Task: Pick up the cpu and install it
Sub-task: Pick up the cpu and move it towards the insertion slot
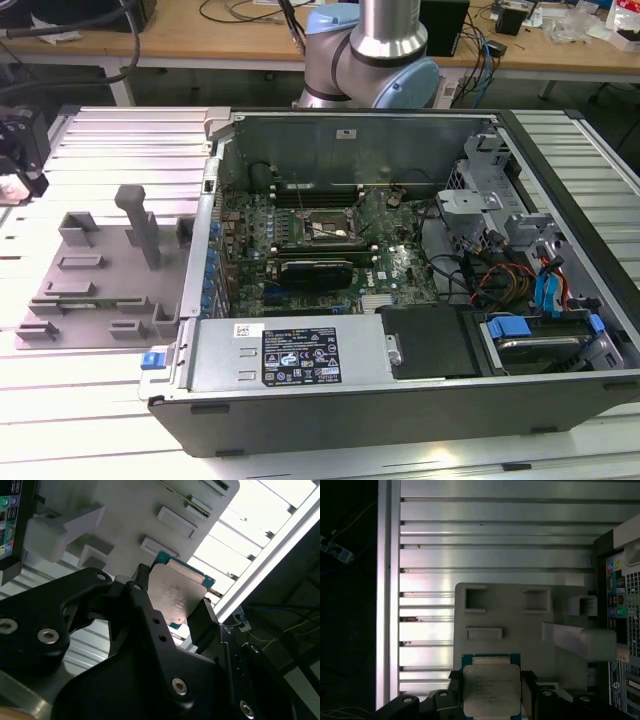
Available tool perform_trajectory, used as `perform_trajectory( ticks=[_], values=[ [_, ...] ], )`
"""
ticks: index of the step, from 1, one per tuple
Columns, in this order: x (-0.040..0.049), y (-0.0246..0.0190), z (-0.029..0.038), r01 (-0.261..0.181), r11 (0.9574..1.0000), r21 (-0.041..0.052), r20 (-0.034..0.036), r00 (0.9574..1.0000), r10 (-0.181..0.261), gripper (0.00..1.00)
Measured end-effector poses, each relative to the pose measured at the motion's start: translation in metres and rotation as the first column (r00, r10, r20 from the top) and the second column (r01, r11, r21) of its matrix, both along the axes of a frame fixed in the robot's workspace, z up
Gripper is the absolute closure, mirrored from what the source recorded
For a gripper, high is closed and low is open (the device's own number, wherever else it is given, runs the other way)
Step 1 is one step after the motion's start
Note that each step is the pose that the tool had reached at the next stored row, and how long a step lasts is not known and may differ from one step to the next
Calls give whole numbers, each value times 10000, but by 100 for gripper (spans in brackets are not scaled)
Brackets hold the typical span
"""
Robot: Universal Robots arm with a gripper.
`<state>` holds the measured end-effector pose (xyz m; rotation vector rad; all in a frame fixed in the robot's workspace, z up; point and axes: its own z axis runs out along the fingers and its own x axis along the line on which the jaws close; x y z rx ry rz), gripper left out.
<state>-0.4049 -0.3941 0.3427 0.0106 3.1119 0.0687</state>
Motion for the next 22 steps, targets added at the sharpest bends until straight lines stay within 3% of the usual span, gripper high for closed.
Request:
perform_trajectory(
  ticks=[3, 13, 22],
  values=[
    [0, 0, 63, 0, 10000, 0, -1, 10000, 0, 45],
    [0, 3, 411, 0, 10000, 0, -1, 10000, 0, 45],
    [0, 3, 570, 0, 10000, 0, 0, 10000, 0, 45]
  ],
)
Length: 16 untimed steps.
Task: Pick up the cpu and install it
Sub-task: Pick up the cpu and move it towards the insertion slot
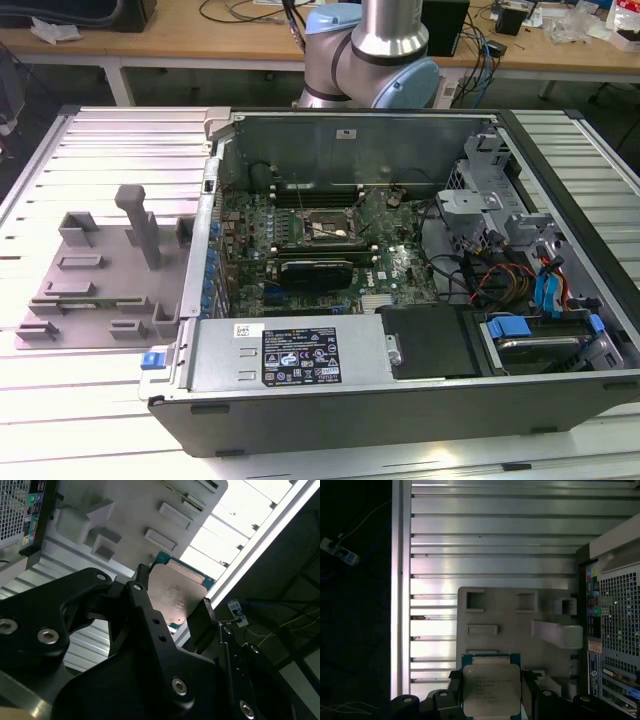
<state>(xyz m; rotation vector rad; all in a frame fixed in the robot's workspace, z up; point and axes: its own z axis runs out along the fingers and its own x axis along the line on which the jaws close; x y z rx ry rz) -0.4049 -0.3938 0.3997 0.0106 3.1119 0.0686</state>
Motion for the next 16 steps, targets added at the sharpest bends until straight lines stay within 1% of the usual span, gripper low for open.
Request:
perform_trajectory(
  ticks=[6, 12, 13, 16],
  values=[
    [0, 1, 92, 1, 10000, 0, 0, 10000, -1, 45],
    [10, 2, 98, 2, 10000, -1, -2, 10000, -2, 45],
    [20, 1, 97, 0, 10000, 0, -1, 10000, 0, 45],
    [92, 1, 97, 0, 10000, 0, -2, 10000, 0, 45]
  ],
)
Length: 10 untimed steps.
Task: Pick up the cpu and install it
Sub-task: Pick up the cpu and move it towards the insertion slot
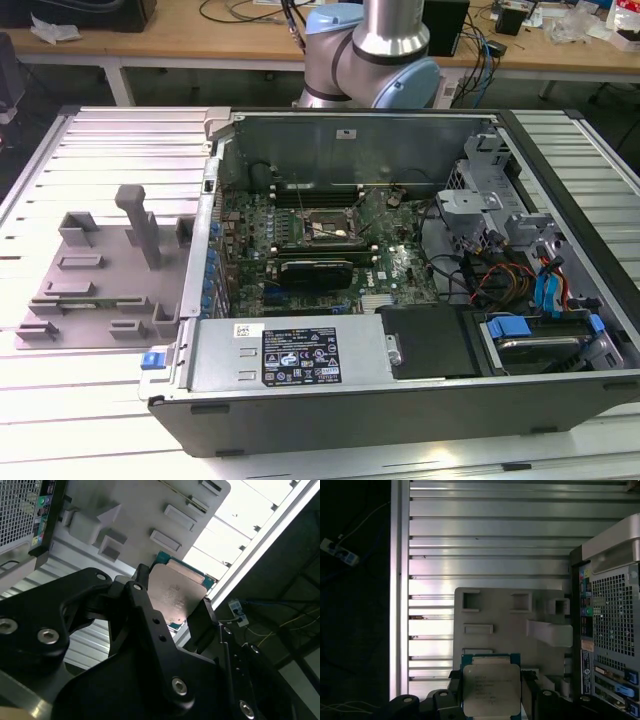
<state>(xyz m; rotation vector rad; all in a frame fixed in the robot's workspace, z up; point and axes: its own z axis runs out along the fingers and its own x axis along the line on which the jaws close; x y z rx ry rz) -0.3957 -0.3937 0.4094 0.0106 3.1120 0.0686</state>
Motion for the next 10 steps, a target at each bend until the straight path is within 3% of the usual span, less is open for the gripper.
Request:
perform_trajectory(
  ticks=[10],
  values=[
    [331, 0, 0, 0, 10000, 0, 1, 10000, 0, 45]
  ],
)
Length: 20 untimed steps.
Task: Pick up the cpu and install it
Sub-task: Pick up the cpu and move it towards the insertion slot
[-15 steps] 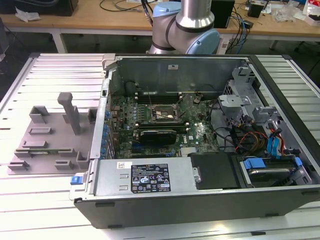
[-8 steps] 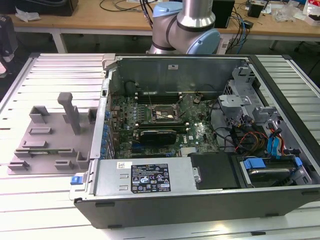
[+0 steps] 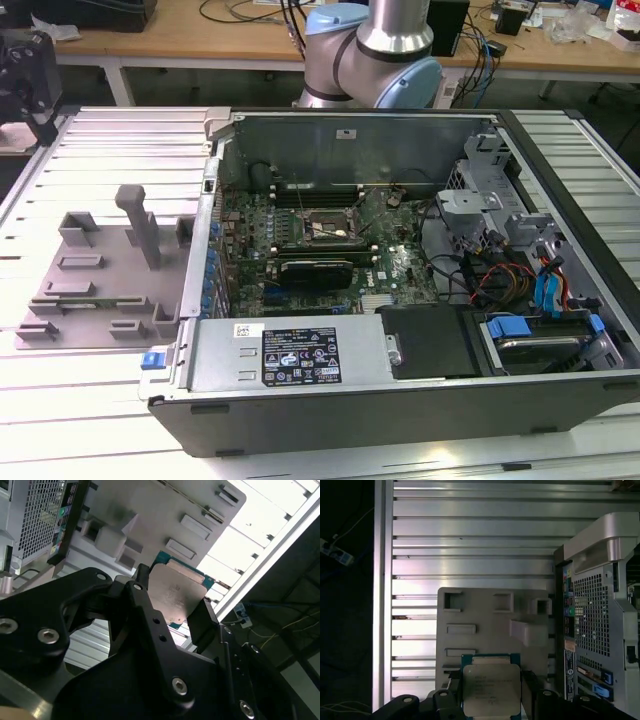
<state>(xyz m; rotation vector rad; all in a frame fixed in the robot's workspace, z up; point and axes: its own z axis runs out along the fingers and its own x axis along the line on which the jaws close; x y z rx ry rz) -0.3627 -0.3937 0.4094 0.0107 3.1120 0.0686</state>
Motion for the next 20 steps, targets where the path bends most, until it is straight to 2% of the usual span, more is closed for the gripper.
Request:
perform_trajectory(
  ticks=[3, 9, 15, 20],
  values=[
    [100, 0, 0, 0, 10000, 0, 1, 10000, 0, 45],
    [215, 0, 0, 0, 10000, 0, 1, 10000, 0, 45],
    [439, 0, 0, 0, 10000, 0, 0, 10000, 0, 45],
    [566, 0, 0, -1, 10000, 0, 0, 10000, 1, 45]
  ],
)
